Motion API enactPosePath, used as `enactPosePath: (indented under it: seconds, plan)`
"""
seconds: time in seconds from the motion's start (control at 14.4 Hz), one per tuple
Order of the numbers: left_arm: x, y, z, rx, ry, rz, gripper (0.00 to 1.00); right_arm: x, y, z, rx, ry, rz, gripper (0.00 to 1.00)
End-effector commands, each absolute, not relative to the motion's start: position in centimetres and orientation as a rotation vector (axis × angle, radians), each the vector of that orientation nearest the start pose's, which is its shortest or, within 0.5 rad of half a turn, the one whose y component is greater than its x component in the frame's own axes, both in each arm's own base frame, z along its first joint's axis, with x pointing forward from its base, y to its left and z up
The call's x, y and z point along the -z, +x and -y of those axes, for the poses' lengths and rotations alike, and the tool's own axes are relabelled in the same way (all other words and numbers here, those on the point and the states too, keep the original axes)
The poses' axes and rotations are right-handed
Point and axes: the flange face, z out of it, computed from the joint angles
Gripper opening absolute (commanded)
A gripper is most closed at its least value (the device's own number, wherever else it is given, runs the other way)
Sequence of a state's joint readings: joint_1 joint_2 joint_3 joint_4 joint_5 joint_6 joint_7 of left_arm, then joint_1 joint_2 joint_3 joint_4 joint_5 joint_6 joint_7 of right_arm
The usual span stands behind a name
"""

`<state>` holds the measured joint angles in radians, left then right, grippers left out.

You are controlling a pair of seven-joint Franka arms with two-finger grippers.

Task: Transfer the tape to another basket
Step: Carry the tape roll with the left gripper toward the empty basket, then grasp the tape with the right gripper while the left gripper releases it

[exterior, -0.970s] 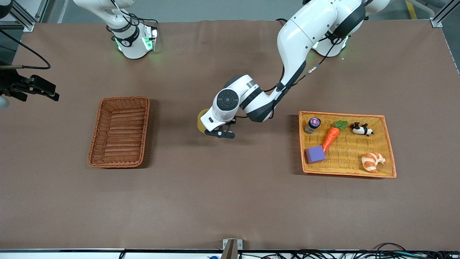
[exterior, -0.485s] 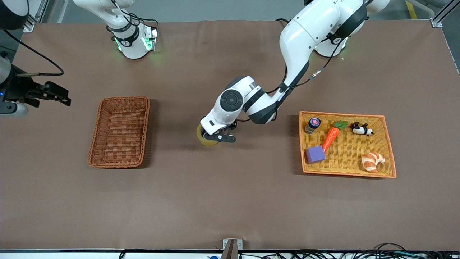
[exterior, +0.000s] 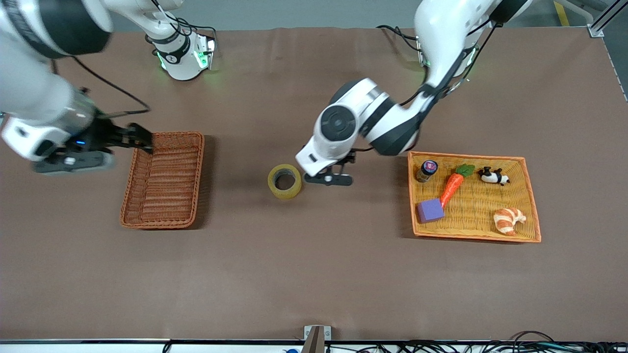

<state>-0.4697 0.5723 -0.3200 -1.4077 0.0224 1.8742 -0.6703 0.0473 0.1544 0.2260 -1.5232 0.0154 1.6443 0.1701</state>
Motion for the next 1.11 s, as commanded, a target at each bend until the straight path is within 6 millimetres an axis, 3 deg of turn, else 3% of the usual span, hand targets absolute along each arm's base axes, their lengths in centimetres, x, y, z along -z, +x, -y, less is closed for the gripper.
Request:
enactPosePath:
  seconds: [0.0,0.21,0.35,0.55,0.62,0.83,1.04]
  plan:
    - [-45.1,52.0,38.0,-0.108,-3.172,-0.081,1.0,-50.5,57.9,-22.1,-0.063,-3.064,0.1,1.0]
    - [-51.1,52.8,32.1,-0.011,-3.173,-0.08,1.0,-43.3,56.4,-29.7,-0.064,-3.023,0.074,1.0]
    - [-55.2,52.7,28.4,0.047,-3.168,-0.066,1.0,-37.7,54.8,-33.4,-0.033,-2.987,0.111,1.0]
    - [-59.3,52.9,23.0,0.128,-3.16,-0.014,1.0,-31.3,52.6,-37.0,0.038,-3.039,0.15,1.0]
    - [-60.3,52.8,21.4,0.147,-3.154,0.015,1.0,-29.2,52.1,-37.6,0.047,-3.085,0.167,1.0]
    - [-62.0,52.1,19.0,0.188,-3.141,0.065,1.0,-24.8,51.5,-37.9,0.052,-3.16,0.207,1.0]
    - [-62.8,51.4,16.6,0.206,-3.129,0.012,1.0,-22.5,51.5,-38.4,0.064,-3.123,0.229,1.0]
